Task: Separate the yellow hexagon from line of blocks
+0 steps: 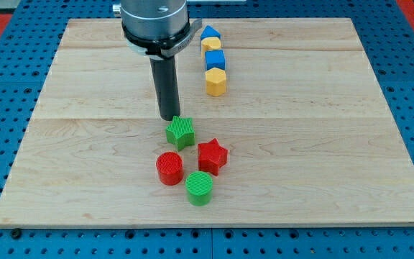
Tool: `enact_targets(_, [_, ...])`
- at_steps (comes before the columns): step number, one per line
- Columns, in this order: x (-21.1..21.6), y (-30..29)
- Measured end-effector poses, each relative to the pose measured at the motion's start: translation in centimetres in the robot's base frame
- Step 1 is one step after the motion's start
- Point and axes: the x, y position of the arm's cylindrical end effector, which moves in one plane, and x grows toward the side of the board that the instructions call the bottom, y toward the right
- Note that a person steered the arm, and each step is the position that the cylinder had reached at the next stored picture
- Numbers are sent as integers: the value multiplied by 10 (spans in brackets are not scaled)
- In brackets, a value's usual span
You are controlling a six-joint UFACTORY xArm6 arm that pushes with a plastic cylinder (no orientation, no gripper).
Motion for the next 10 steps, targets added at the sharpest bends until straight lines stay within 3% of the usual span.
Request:
enact_targets(2, [43,5])
enact_targets(5, [44,5])
enact_targets(6, [29,3])
enact_targets(7, [-30,-3])
enact_targets(9, [-44,-3])
enact_targets(10, [-98,-5])
